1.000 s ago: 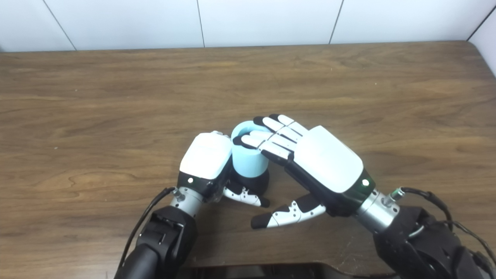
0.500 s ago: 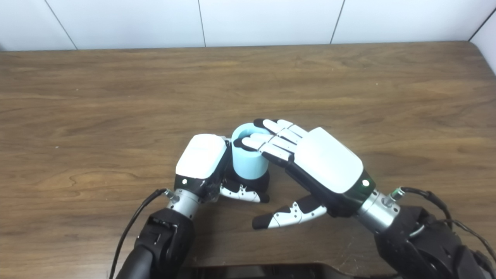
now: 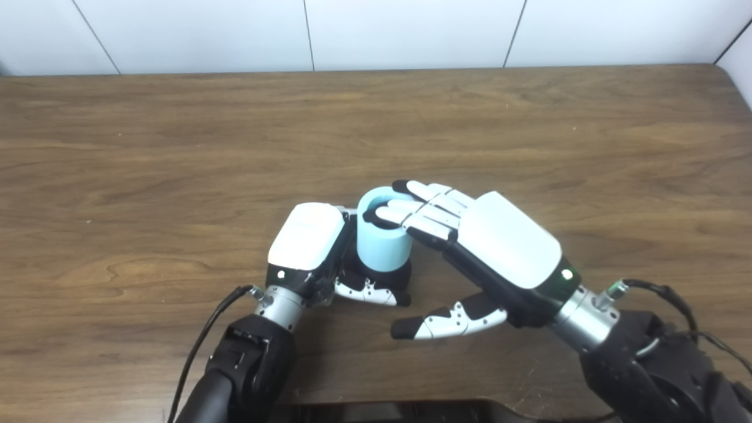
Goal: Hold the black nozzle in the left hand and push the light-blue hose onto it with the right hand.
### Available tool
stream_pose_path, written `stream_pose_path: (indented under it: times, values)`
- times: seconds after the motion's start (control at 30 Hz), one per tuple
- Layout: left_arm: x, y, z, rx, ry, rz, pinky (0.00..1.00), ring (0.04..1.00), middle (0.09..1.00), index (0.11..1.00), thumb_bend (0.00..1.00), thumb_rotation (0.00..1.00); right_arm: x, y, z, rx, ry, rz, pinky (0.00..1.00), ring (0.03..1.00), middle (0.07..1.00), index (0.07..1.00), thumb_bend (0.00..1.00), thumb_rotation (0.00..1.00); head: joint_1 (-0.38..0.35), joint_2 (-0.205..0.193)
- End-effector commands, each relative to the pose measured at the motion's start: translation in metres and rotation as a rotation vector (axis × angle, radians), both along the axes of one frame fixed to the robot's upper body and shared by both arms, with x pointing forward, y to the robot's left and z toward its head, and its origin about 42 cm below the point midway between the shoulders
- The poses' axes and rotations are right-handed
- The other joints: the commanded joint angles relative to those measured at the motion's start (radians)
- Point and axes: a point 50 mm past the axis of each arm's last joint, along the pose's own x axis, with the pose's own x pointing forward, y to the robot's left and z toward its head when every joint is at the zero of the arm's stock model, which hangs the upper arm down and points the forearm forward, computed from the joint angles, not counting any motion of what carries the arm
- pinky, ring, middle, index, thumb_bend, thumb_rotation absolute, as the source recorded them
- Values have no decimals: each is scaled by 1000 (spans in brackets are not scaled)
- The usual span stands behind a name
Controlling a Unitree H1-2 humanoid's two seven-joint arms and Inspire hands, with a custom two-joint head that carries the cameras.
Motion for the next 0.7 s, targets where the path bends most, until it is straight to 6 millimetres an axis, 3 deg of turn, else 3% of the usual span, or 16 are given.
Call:
stream_pose_path:
  times: [0.0, 0.23, 0.67]
  values:
    - [0, -1, 5, 10, -7, 10, 667, 576, 486, 487, 525, 0, -2, -2, 10, -2, 1, 9, 879, 875, 890, 875, 526, 999, 1, 1]
    - [1, -3, 4, 24, -6, 8, 678, 579, 496, 483, 524, 0, 2, -2, 38, 87, -88, 6, 878, 879, 886, 886, 486, 1000, 2, -5]
    - [2, -4, 4, 11, -13, 9, 654, 570, 478, 491, 525, 0, 3, -8, 43, 160, -108, -29, 814, 857, 874, 879, 496, 1000, 10, -9]
